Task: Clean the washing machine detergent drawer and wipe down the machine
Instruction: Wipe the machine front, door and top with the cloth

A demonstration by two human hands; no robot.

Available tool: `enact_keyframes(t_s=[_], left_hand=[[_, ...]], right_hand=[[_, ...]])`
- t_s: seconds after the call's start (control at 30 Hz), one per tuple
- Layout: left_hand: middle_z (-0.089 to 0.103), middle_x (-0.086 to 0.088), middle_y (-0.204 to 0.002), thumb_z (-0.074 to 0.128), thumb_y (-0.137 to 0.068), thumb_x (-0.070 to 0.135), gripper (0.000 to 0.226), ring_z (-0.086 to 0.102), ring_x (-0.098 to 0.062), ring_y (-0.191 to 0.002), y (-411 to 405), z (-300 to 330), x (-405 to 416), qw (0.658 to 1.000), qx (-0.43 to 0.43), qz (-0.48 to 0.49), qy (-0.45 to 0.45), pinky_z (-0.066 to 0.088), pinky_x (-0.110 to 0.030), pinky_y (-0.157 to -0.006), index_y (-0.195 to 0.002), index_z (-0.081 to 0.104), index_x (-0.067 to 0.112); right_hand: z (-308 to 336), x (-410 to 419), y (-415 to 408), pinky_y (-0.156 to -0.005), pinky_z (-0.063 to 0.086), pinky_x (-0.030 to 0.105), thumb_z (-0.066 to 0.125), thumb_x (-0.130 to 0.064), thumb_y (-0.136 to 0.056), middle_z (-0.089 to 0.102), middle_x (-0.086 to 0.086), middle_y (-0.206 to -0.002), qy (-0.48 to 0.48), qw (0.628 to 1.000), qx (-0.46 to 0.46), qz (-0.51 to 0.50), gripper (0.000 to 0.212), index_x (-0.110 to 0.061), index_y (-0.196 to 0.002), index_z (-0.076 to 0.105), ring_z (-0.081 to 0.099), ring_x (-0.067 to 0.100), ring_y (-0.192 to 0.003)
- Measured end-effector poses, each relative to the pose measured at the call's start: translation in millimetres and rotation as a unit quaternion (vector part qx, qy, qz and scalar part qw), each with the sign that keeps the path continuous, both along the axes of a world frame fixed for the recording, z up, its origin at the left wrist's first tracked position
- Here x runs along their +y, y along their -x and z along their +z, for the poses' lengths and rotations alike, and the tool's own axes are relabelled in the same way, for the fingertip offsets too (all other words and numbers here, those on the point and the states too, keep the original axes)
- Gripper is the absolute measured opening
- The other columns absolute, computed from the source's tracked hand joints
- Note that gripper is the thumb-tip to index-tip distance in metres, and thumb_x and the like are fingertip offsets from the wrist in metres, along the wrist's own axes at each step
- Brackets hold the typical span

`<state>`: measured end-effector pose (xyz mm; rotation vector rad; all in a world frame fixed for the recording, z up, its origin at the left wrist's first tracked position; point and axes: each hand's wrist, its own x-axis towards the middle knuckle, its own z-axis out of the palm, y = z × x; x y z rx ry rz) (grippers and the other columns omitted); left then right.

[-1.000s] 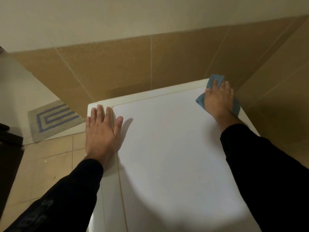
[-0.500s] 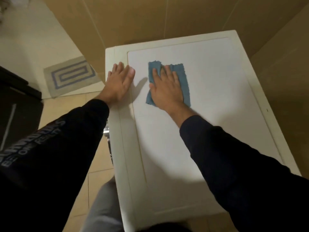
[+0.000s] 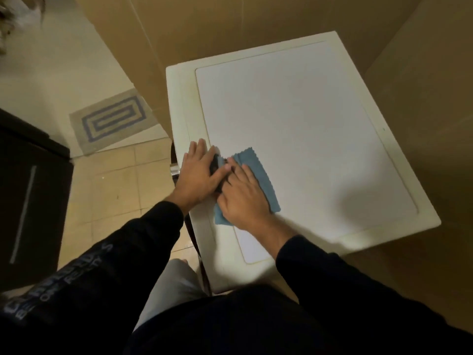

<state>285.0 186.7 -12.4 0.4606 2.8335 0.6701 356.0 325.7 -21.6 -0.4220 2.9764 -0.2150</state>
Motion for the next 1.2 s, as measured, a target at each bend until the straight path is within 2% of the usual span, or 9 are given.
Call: enact_keyframes(t_s=[0.13,0.37,0.57,0.63,0.73,0.83,0.9,1.03,1.2], left_hand=[[0.040,-0.018,-0.135,0.033,-0.086,0.071,0.065,0.033,-0.039,-0.128,-16,-12,-13,0.997,0.004,-0.066,0.047,0.037,-0.053,-0.101,-0.122,0.050,0.019],[0.038,-0.014,-0.135,0.042,-0.090,0.064,0.058,0.029,-0.032,-0.128,-41,20,-42,0.979,-0.063,-0.192,0.040,0.035,-0.049,-0.104,-0.122,0.055,0.017],[0.041,-0.010,-0.120,0.053,-0.095,0.048,0.049,0.034,-0.025,-0.120,-76,49,-63,0.959,-0.166,-0.230,-0.019,0.034,-0.045,-0.108,-0.122,0.057,0.008],[0.043,-0.013,-0.134,0.053,-0.097,0.044,0.053,0.036,-0.026,-0.128,-82,59,-63,0.954,-0.214,-0.205,-0.052,0.030,-0.036,-0.111,-0.133,0.052,0.006],[0.049,-0.005,-0.143,0.049,-0.097,0.051,0.059,0.047,-0.021,-0.128,-84,68,-63,0.942,-0.287,-0.126,-0.119,0.035,-0.031,-0.106,-0.142,0.047,0.012],[0.061,-0.002,-0.124,0.032,-0.098,0.062,0.063,0.059,-0.019,-0.108,-84,75,-64,0.935,-0.306,-0.022,-0.179,0.046,-0.039,-0.097,-0.130,0.056,0.013],[0.067,-0.006,-0.110,0.023,-0.097,0.066,0.071,0.066,-0.020,-0.095,-87,79,-62,0.898,-0.364,0.056,-0.238,0.054,-0.040,-0.086,-0.121,0.059,0.010],[0.071,-0.007,-0.088,0.011,-0.090,0.075,0.088,0.069,-0.018,-0.072,-100,102,-46,0.801,-0.516,0.051,-0.300,0.054,-0.029,-0.059,-0.109,0.063,0.007],[0.058,-0.018,-0.136,0.039,-0.083,0.080,0.083,0.054,-0.034,-0.128,-102,122,-19,0.659,-0.602,-0.007,-0.450,0.037,-0.052,-0.111,-0.136,0.055,0.018]], right_hand=[[-2,-17,-39,-0.123,0.011,0.043,0.024,-0.043,-0.098,0.039,0.005,-0.156,0.004,0.998,0.002,-0.059,0.060,-0.013,-0.144,0.048,0.014,0.020,-0.151],[-1,-63,-103,-0.122,0.005,0.040,0.019,-0.047,-0.099,0.022,0.008,-0.162,0.025,0.975,-0.007,-0.219,0.063,-0.017,-0.152,0.033,0.010,0.022,-0.152],[-5,-97,-144,-0.118,0.023,0.042,0.032,-0.040,-0.097,0.047,0.009,-0.149,0.050,0.959,-0.021,-0.277,0.054,-0.016,-0.141,0.052,0.028,0.021,-0.144],[-2,-105,-154,-0.119,0.027,0.045,0.030,-0.040,-0.096,0.046,0.010,-0.150,0.108,0.956,-0.022,-0.271,0.056,-0.015,-0.141,0.053,0.022,0.019,-0.145],[15,-113,-166,-0.122,0.018,0.035,0.035,-0.035,-0.100,0.047,0.008,-0.149,0.291,0.902,-0.048,-0.315,0.049,-0.015,-0.140,0.053,0.031,0.016,-0.143],[45,-110,-165,-0.110,0.042,0.031,0.048,-0.018,-0.103,0.060,-0.001,-0.133,0.514,0.758,-0.043,-0.399,0.030,-0.023,-0.132,0.056,0.055,0.002,-0.120],[61,-100,-159,-0.104,0.043,0.021,0.046,-0.012,-0.104,0.061,-0.007,-0.130,0.568,0.707,0.000,-0.421,0.030,-0.025,-0.129,0.056,0.057,0.001,-0.120],[106,-85,-145,-0.087,0.045,0.007,0.042,-0.006,-0.104,0.063,-0.023,-0.116,0.596,0.687,0.040,-0.414,0.036,-0.015,-0.138,0.050,0.062,-0.006,-0.108],[137,-79,-122,-0.116,0.023,0.023,0.036,-0.055,-0.100,0.028,-0.021,-0.157,0.529,0.754,0.065,-0.385,0.057,-0.042,-0.153,0.020,0.025,-0.001,-0.144]])
